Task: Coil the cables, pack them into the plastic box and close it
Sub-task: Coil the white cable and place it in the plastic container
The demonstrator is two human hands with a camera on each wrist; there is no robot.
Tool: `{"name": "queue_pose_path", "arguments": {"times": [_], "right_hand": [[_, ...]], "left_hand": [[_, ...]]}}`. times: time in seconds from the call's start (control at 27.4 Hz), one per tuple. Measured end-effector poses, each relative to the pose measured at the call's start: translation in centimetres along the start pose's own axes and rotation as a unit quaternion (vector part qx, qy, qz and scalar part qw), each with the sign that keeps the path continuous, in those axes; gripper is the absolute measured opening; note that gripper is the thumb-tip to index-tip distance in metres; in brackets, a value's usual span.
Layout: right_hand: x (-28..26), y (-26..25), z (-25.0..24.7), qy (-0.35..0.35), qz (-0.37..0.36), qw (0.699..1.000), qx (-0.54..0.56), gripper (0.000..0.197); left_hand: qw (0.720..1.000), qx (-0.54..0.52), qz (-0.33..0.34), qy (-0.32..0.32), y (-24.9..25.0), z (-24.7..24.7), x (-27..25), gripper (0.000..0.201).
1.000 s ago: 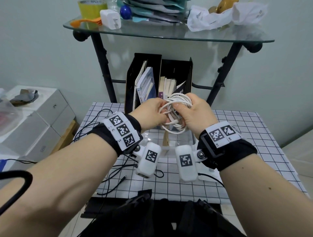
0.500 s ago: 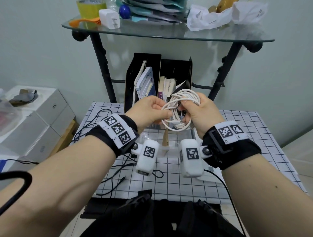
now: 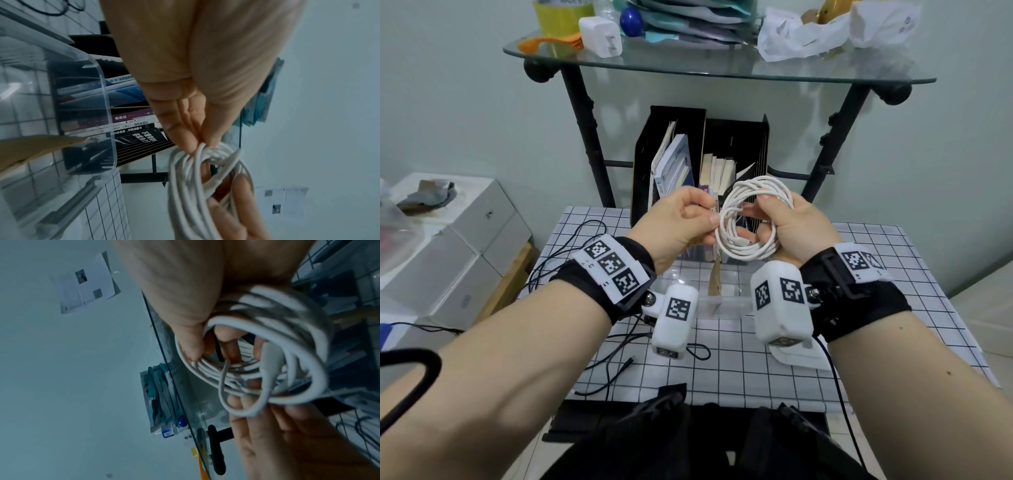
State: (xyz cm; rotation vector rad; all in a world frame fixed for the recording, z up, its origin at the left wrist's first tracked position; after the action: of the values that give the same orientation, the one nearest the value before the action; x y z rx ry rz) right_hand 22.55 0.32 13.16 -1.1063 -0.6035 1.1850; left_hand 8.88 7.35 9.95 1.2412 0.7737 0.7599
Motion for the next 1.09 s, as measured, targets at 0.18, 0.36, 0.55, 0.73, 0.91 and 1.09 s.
{"name": "queue_pose_path", "arguments": {"times": [0.18, 0.36, 0.55, 0.73, 0.91, 1.09], "right_hand": [[0.4, 0.1, -0.1, 0.029, -0.022, 0.999, -0.033, 0.031], [0.9, 0.6, -0.2, 0.047, -0.059, 0.995, -0.072, 0.027], [0.8, 0.4, 0.0, 0.053, -0.077, 0.991, -0.098, 0.019], [0.9, 0.3, -0.2, 0.055, -0.087, 0.989, -0.102, 0.004], [1.0, 0.5, -0.2, 0.052, -0.089, 0.991, -0.088, 0.005], [0.9, 0.4, -0.3, 0.056, -0.092, 0.988, -0.110, 0.002]], "left_hand": [[0.993, 0.100, 0.042, 0.051, 0.5, -0.4, -0.2, 0.006], [0.996, 0.083, 0.006, 0.009, 0.6, 1.0, -0.6, 0.029], [0.987, 0.156, 0.043, 0.020, 0.9, 1.2, -0.8, 0.039], [0.979, 0.188, 0.048, 0.063, 1.2, 0.3, -0.8, 0.026], [0.977, 0.198, 0.047, 0.062, 1.3, 0.3, -0.8, 0.013], [0.986, 0.158, 0.020, 0.044, 0.9, 0.1, -0.6, 0.008]]}}
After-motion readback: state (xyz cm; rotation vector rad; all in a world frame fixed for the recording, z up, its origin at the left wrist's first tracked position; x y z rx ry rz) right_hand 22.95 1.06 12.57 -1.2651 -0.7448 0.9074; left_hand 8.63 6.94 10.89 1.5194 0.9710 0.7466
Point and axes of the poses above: each hand's wrist, its own x-axis towards the middle knuckle, its own z-axis out of the palm, y = z × x, the point moved 5 cm from there along x, towards the middle knuckle, and after that the axes turned 2 degrees about -z, right-handed, at the moved point
